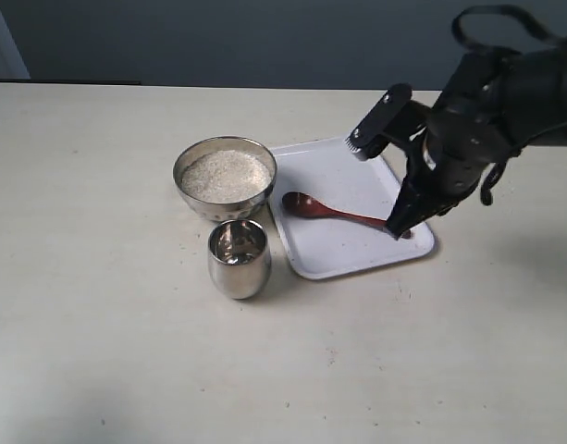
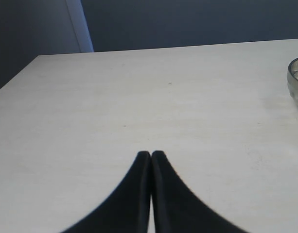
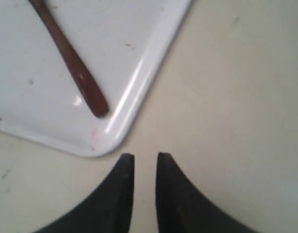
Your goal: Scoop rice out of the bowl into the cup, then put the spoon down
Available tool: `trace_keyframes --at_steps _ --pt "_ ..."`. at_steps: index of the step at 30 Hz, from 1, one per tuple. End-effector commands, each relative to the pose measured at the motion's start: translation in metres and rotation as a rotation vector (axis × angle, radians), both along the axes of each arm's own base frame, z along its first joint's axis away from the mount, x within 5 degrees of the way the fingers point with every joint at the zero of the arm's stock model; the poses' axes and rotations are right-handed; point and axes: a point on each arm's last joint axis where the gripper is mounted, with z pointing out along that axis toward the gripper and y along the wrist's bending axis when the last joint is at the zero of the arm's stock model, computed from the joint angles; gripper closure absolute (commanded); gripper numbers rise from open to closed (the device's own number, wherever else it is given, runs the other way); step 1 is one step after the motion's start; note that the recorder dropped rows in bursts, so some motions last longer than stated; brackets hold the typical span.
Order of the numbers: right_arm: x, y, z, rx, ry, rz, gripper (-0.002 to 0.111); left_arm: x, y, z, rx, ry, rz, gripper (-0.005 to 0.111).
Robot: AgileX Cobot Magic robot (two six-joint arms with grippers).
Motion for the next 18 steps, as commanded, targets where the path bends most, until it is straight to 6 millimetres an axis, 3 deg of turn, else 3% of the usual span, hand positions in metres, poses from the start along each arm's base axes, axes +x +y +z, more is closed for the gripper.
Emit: trace_keyframes --at_steps 1,8,12,18 --pt "-0.019 -0.024 0.048 -0.018 -0.05 -0.083 0.109 0.0 0.0 0.004 -0.004 -0.018 -0.002 0.106" --pt "-0.063 -0.064 0.122 0.066 -0.179 -0.202 0.109 0.0 0.0 0.004 -0.004 -0.018 -0.002 0.106" --pt "-0.098 -0.091 0.16 0.175 -0.271 -0.238 0.109 0.0 0.0 0.004 -0.004 -0.018 -0.002 0.106" --pt "-0.148 -0.121 0.196 0.434 -0.378 -0.263 0.109 0.0 0.0 0.004 -0.004 -0.018 -0.002 0.106"
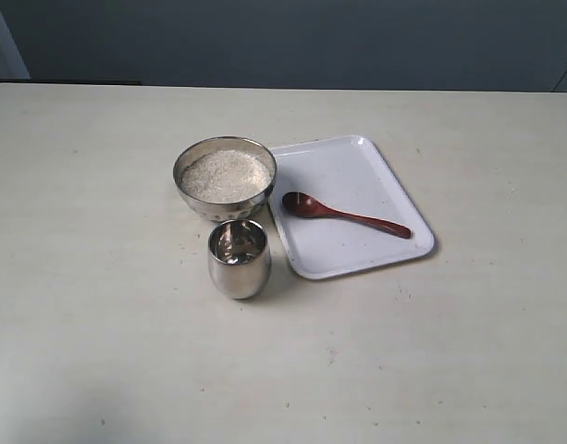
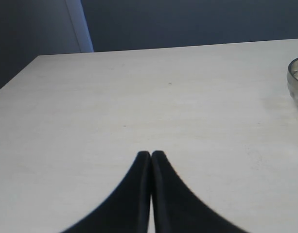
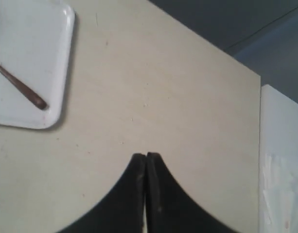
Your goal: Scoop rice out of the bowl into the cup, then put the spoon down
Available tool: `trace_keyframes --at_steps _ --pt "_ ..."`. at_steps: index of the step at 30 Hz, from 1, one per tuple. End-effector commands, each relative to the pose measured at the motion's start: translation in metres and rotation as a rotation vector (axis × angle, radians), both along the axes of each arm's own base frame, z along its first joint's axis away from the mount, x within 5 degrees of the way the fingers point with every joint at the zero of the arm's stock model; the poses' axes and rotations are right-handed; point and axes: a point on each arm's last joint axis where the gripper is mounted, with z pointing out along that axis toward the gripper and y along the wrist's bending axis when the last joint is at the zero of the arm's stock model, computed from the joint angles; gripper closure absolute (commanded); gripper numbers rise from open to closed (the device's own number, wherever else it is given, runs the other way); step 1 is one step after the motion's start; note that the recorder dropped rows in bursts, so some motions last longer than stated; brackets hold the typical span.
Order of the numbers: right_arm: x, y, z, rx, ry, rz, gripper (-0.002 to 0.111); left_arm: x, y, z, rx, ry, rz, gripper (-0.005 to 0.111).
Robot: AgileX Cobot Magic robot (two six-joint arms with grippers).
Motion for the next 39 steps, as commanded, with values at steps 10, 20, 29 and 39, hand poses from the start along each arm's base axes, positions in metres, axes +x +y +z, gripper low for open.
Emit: trace_keyframes --at_steps 10,20,29,39 --pt "-0.081 -0.057 0.041 0.313 -0.244 0.004 0.109 0.0 0.0 0.004 -0.004 -0.018 -0.002 0.106" --pt "-0.111 -0.068 0.05 0.578 -0.53 0.01 0.109 0.0 0.0 0.004 -0.004 -0.018 -0.002 0.106" --pt "-0.095 -0.064 -0.11 0.606 -0.727 -0.088 0.109 0.0 0.0 0.004 -0.004 -0.018 -0.002 0.106" --pt "-0.104 -0.073 -0.158 0.574 -0.852 -0.193 0.109 0.0 0.0 0.004 -0.004 -0.018 -0.002 0.106"
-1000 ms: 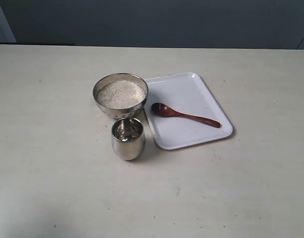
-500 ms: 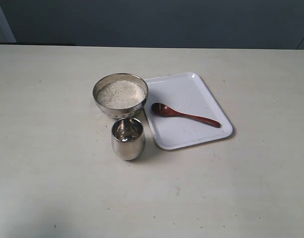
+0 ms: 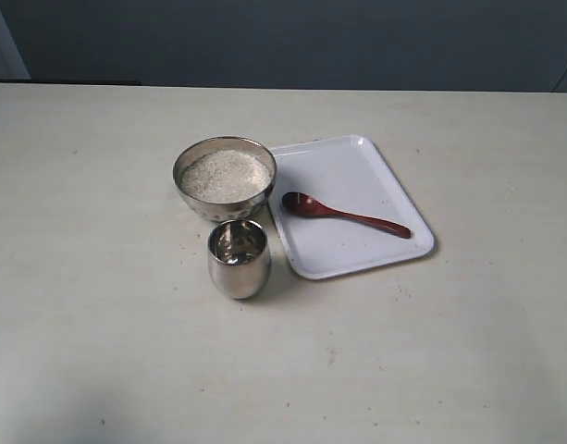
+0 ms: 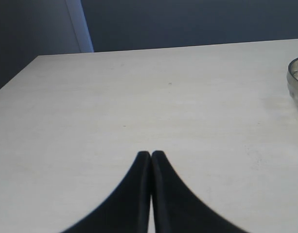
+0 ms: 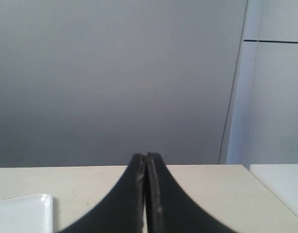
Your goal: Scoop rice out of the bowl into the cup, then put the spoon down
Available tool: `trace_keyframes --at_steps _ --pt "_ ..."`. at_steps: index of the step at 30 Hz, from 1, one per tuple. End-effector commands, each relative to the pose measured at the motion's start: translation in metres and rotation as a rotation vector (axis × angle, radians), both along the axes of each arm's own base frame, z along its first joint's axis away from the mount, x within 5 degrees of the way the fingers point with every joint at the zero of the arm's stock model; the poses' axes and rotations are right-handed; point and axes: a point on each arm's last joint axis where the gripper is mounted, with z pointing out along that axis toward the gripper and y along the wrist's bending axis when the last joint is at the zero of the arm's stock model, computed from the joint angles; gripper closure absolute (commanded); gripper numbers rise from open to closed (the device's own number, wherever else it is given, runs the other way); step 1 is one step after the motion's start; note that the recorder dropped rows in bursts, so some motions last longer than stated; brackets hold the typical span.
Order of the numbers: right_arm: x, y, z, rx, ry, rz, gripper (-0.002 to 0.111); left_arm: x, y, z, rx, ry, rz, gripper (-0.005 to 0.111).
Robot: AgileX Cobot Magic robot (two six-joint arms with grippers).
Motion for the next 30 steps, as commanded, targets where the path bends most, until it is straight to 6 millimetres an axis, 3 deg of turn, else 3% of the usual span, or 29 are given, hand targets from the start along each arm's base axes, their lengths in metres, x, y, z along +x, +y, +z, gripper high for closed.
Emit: trace_keyframes --at_steps 1,30 --pt "-0.0003 -0.0032 -0.01 0.009 -0.026 -0.058 0.109 0.0002 -0.0002 0.0037 -0.004 -0.018 -0.002 0.106" --pt "-0.0002 -0.005 -0.0114 0.032 -0.012 -0.087 0.109 0.0002 -0.0002 0.0037 -0.004 -0.018 -0.002 0.106"
